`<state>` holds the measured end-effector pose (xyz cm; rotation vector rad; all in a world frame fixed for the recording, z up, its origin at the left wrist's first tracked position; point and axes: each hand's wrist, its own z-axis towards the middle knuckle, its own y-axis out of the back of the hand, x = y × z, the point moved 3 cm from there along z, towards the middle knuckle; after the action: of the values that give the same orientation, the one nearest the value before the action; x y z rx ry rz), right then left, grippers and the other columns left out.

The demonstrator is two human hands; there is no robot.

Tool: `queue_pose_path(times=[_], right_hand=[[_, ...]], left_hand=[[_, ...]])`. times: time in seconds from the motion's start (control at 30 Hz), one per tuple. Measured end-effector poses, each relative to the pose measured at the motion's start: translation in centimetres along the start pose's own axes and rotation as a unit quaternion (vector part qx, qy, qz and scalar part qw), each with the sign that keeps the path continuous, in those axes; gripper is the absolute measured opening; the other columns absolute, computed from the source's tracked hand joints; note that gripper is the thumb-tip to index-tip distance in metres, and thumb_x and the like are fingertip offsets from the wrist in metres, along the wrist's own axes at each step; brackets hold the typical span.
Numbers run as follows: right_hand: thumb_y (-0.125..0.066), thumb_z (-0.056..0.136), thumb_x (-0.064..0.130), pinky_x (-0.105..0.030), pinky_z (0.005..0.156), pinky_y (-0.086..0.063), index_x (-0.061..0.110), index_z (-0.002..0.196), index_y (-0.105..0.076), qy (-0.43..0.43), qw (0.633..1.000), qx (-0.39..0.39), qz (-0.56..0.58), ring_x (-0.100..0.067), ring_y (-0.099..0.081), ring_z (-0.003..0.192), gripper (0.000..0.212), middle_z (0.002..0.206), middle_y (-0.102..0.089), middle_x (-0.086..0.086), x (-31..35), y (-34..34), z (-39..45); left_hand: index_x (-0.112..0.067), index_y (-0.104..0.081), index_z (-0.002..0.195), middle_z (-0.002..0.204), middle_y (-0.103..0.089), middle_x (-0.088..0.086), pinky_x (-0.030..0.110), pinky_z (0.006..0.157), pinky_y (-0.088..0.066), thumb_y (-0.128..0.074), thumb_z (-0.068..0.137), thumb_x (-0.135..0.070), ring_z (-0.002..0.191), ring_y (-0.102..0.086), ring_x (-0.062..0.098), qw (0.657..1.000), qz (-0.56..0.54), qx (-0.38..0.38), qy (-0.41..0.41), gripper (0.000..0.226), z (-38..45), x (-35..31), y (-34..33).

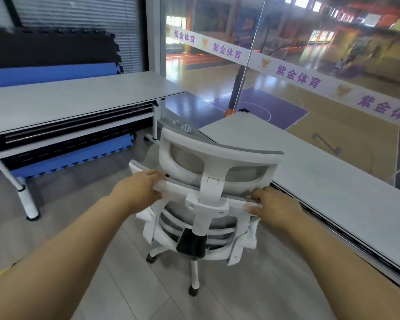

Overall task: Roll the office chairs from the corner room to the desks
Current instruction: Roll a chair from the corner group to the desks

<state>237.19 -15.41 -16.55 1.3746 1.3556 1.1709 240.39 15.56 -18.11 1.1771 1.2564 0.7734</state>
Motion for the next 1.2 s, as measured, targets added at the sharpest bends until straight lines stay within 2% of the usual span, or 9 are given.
queue_pose_path(times=[0.13,0.3,0.53,0.63,0.7,0.77,0.9,1.1,1.2], right_hand=[[-0.052,0.089,0.048,-0.033,0.078,-0.041,0.03,0.134,-0.044,-0.002,0.998,0.032,-0.05,-0.022,-0.051,0.115,0.048,0.127,-0.054,-0.001,2.4,1.4,-1.7],[-0.055,0.087,0.052,-0.038,0.095,-0.045,0.027,0.133,-0.046,0.03,0.998,0.058,-0.018,-0.022,-0.052,0.117,0.053,0.133,-0.053,0.0,9.1,1.9,-5.2],[-0.057,0.085,0.055,-0.037,0.096,-0.044,0.026,0.132,-0.048,0.172,0.977,0.109,-0.064,-0.02,-0.053,0.115,0.056,0.13,-0.055,0.003,25.4,-0.7,-10.0],[-0.057,0.085,0.055,-0.036,0.089,-0.047,0.028,0.125,-0.051,0.236,0.962,0.116,-0.08,-0.018,-0.056,0.106,0.049,0.119,-0.059,0.004,33.6,-1.1,-11.5],[-0.055,0.087,0.054,-0.03,0.074,-0.047,0.03,0.106,-0.054,0.284,0.948,0.109,-0.097,-0.012,-0.055,0.085,0.031,0.097,-0.058,0.007,39.1,-1.2,-12.5],[-0.053,0.088,0.053,-0.028,0.064,-0.042,0.028,0.106,-0.053,0.326,0.933,0.101,-0.114,-0.01,-0.05,0.076,0.03,0.094,-0.052,0.008,44.9,-1.0,-13.5],[-0.053,0.088,0.055,-0.037,0.092,-0.045,0.028,0.135,-0.042,0.409,0.895,0.107,-0.141,-0.02,-0.051,0.116,0.055,0.132,-0.052,0.002,56.1,-1.4,-15.3],[-0.054,0.086,0.056,-0.036,0.086,-0.047,0.027,0.128,-0.048,0.531,0.823,0.084,-0.183,-0.019,-0.056,0.101,0.051,0.114,-0.061,0.001,75.0,-2.7,-18.4],[-0.054,0.087,0.054,-0.034,0.092,-0.043,0.027,0.134,-0.046,0.586,0.782,0.079,-0.195,-0.022,-0.051,0.114,0.055,0.127,-0.056,0.0,84.8,-3.3,-20.3]], left_hand=[[-0.034,-0.053,0.124,0.13,-0.052,-0.008,0.034,0.083,-0.045,-0.05,0.09,-0.046,0.114,-0.051,0.017,0.998,0.054,0.023,0.018,0.036,-3.4,1.3,1.5],[-0.032,-0.051,0.127,0.127,-0.056,-0.006,0.035,0.089,-0.048,-0.048,0.09,-0.048,0.113,-0.054,0.018,0.994,0.086,0.035,0.06,0.04,-11.7,5.9,3.6],[-0.033,-0.05,0.126,0.126,-0.056,-0.005,0.035,0.09,-0.048,-0.048,0.09,-0.052,0.111,-0.054,0.019,0.979,0.099,0.042,0.171,0.041,-27.5,17.0,6.0],[-0.034,-0.051,0.124,0.125,-0.056,-0.004,0.033,0.089,-0.047,-0.05,0.089,-0.052,0.111,-0.054,0.019,0.967,0.081,0.036,0.24,0.04,-34.2,22.1,6.9],[-0.035,-0.051,0.123,0.124,-0.056,-0.006,0.031,0.085,-0.044,-0.051,0.087,-0.054,0.111,-0.053,0.018,0.954,0.059,0.029,0.291,0.04,-38.6,25.4,7.7],[-0.034,-0.052,0.122,0.122,-0.056,-0.007,0.03,0.082,-0.043,-0.052,0.087,-0.055,0.108,-0.053,0.016,0.941,0.038,0.014,0.337,0.041,-42.9,28.6,8.5],[-0.036,-0.052,0.119,0.118,-0.058,-0.01,0.03,0.08,-0.044,-0.051,0.085,-0.059,0.102,-0.054,0.014,0.905,0.012,-0.026,0.425,0.042,-51.0,34.4,10.2],[-0.035,-0.053,0.119,0.117,-0.058,-0.009,0.033,0.081,-0.048,-0.053,0.083,-0.061,0.104,-0.055,0.016,0.837,-0.025,-0.074,0.542,0.044,-62.9,43.0,12.8],[-0.034,-0.054,0.119,0.118,-0.059,-0.007,0.034,0.084,-0.048,-0.054,0.083,-0.06,0.107,-0.055,0.017,0.804,-0.029,-0.086,0.588,0.044,-68.2,47.9,14.2]])
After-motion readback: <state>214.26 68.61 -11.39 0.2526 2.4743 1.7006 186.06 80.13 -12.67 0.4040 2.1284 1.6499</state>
